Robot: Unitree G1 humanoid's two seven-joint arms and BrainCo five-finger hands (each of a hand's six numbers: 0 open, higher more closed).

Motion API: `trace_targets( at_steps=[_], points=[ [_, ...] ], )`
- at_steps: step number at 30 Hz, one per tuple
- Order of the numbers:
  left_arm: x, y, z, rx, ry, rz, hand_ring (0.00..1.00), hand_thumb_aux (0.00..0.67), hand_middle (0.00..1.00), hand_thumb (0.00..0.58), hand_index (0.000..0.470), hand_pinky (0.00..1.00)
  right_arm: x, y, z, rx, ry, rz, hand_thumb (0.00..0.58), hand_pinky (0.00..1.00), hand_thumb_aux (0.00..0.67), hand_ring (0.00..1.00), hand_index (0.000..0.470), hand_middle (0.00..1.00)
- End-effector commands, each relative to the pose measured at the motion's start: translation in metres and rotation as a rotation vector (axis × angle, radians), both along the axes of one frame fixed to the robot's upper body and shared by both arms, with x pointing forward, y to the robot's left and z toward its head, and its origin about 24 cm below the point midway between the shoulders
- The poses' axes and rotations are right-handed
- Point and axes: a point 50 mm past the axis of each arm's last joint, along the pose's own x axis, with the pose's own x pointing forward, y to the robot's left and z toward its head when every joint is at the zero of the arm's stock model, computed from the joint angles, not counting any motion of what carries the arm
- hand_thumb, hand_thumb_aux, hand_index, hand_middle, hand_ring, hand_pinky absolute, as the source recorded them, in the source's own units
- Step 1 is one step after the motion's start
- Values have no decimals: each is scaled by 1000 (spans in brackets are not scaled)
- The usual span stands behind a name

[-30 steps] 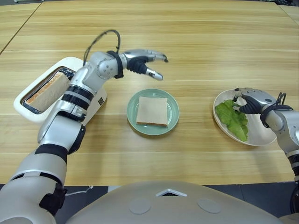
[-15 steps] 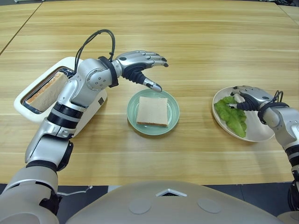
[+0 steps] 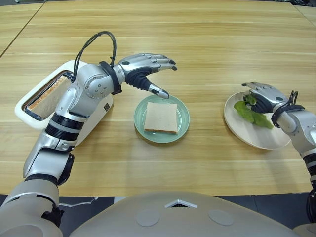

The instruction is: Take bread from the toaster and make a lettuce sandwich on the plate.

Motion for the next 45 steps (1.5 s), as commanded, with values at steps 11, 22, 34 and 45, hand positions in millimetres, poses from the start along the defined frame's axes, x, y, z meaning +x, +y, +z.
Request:
trace_targets(
  at_steps=[11,22,34,45],
  points=[
    [18,7,-17,-331,133,105,0,0,0,0,0,0,-17,67,50,317,-98,521,580,0,670,0,470,0],
    [30,50,29,-659,54,214,0,0,0,0,0,0,33,168,-1,346,121,827,580,0,670,0,470,0],
    [33,56,26,-677,68,234,0,0,0,0,0,0,26,206,-17,285,191,953,580,0,670,0,470,0],
    [37,55,20,-664,93,233,0,0,0,0,0,0,28,231,-16,301,155,999,580,0,670,0,470,0]
  ],
)
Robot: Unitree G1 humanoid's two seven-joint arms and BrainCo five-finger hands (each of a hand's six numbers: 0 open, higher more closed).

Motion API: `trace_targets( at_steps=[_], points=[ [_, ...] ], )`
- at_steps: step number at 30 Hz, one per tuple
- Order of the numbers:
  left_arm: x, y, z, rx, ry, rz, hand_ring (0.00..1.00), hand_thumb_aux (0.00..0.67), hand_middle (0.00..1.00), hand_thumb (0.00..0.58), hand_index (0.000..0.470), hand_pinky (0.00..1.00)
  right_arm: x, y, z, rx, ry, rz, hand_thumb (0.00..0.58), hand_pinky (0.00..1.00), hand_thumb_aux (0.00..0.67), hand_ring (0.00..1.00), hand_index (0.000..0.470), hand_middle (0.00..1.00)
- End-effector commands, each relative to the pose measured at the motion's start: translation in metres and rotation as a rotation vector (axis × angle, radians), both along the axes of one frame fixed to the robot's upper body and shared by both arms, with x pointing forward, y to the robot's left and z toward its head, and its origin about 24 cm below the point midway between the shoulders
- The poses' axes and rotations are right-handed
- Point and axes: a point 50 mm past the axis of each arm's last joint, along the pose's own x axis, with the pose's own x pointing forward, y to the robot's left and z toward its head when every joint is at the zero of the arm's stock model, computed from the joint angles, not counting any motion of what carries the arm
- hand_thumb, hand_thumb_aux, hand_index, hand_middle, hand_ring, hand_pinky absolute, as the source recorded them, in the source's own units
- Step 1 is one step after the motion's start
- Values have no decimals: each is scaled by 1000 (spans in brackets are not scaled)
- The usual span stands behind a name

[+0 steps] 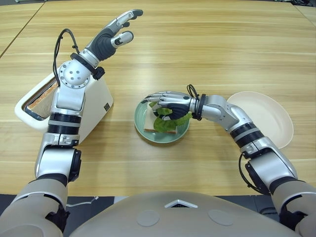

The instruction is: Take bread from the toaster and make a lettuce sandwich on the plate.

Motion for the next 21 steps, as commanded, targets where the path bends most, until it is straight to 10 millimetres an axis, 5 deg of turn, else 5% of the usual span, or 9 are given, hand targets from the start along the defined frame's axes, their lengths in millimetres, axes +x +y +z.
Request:
trace_targets(
  at_steps=[1,6,7,9,10,11,16,21],
  points=[
    [1,-3,-1,13,6,-17,0,0,0,0,0,0,6,9,4,4,-31,7,580,0,670,0,470,0],
    [1,-3,-3,22,15,-25,0,0,0,0,0,0,9,15,5,24,-46,9,580,0,670,0,470,0],
    [1,-3,-3,24,15,-27,0,0,0,0,0,0,10,15,5,32,-50,8,534,0,481,0,337,0],
    [-1,-4,-3,38,11,-34,0,0,0,0,0,0,11,15,7,40,-62,2,390,0,286,0,201,0],
    [-3,-5,-3,54,1,-37,0,0,0,0,0,0,11,13,8,45,-70,-5,45,0,26,0,18,0],
    [-4,-5,-2,68,-9,-38,0,0,0,0,0,0,12,11,10,46,-77,-10,0,0,0,0,0,0],
    [-15,2,12,226,-96,-8,0,0,0,0,0,0,13,-7,25,42,-146,-57,0,0,0,0,0,0],
    [-40,39,56,679,-295,219,0,0,0,0,0,0,9,-45,64,129,-289,-182,0,0,0,0,0,0]
  ],
)
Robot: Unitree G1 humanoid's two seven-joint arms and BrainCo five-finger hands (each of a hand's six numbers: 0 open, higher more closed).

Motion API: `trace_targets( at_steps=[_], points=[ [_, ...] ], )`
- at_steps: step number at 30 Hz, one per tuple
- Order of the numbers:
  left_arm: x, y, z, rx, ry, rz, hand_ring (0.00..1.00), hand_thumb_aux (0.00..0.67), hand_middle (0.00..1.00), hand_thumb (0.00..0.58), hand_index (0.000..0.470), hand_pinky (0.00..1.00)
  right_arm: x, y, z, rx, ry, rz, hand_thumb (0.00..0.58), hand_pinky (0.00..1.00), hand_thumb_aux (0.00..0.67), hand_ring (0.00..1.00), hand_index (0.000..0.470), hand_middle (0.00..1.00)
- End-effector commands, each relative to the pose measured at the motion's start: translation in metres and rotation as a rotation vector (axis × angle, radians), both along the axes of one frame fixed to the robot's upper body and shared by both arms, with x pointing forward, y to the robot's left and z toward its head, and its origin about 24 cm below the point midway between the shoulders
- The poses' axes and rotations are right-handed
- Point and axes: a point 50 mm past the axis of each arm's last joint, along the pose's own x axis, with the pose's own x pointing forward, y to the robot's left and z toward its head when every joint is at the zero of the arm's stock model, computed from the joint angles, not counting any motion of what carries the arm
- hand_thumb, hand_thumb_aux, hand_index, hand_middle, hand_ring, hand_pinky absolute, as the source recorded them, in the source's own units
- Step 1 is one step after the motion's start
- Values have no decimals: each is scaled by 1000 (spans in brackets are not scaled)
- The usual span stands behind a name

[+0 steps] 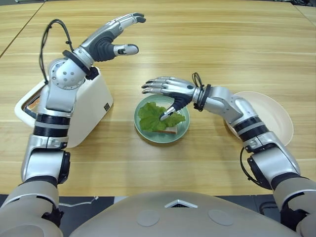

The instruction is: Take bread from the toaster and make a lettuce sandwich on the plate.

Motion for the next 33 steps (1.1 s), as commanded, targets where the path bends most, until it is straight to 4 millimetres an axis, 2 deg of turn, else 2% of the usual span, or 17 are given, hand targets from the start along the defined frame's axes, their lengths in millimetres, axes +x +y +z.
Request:
trace_targets(
  at_steps=[1,4,8,10,16,23,29,33],
  points=[
    [-27,35,45,298,-141,177,0,0,0,0,0,0,-8,-32,28,112,-93,-109,0,0,0,0,0,0],
    [-46,60,68,475,-98,315,0,0,0,0,0,0,-17,-51,32,200,-110,-191,0,0,0,0,0,0],
    [-62,108,59,685,107,521,0,0,0,0,0,0,-24,-64,14,239,-59,-272,0,0,0,0,0,0],
    [-67,116,51,707,182,551,0,0,0,0,0,0,-24,-67,12,246,-55,-292,0,0,0,0,0,0],
    [-69,118,31,731,276,563,0,0,0,0,0,0,-23,-74,13,285,-51,-307,0,0,0,0,0,0],
    [-66,110,12,732,335,525,0,0,0,0,0,0,-28,-96,12,275,-59,-369,0,0,0,0,0,0],
    [-69,114,10,739,348,536,0,0,0,0,0,0,-32,-109,23,271,-95,-405,0,0,0,0,0,0],
    [-71,115,18,748,324,554,0,0,0,0,0,0,-35,-115,35,271,-133,-425,0,0,0,0,0,0]
  ],
)
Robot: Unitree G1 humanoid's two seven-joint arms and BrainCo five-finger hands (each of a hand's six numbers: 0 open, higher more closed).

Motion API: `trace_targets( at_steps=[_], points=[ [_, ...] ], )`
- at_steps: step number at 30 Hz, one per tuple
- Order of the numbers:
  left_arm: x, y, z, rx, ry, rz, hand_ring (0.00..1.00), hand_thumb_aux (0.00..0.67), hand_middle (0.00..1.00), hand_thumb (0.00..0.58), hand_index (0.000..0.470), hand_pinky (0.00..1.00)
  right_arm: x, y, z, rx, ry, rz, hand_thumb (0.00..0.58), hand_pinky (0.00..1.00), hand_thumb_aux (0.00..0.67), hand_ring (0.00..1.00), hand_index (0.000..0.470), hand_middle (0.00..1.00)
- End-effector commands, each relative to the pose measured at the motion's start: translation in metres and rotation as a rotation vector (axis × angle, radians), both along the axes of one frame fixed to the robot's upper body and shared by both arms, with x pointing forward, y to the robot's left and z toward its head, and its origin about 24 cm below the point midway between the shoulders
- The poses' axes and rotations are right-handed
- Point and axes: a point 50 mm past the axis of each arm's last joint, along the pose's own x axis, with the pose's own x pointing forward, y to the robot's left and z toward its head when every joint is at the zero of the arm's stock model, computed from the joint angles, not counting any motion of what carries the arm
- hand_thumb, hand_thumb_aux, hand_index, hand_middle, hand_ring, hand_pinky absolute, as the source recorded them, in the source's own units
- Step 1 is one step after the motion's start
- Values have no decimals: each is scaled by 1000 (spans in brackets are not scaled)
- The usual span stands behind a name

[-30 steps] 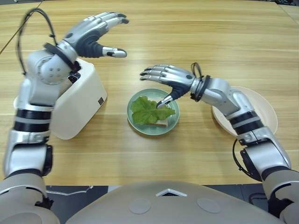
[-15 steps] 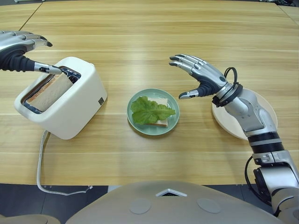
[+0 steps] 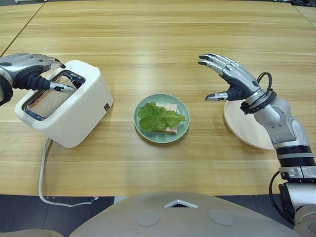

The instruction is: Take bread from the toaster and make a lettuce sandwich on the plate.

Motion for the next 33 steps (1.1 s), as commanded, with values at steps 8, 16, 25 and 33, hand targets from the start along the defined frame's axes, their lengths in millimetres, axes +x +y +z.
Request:
trace_targets(
  at_steps=[8,16,25,33],
  points=[
    [-6,-4,16,42,-40,-13,0,173,0,261,122,0,-5,-20,19,-12,-40,-66,0,0,0,0,0,0],
    [-3,-13,5,52,28,-52,0,142,0,220,100,0,-15,-34,23,-22,-51,-101,0,0,0,0,0,0],
    [4,-9,-6,80,89,-28,0,166,0,251,116,0,-26,-44,32,-28,-76,-135,0,0,0,0,0,0],
    [5,2,-7,116,112,14,0,242,0,343,170,0,-27,-44,27,-46,-56,-134,0,0,0,0,0,0]
  ],
)
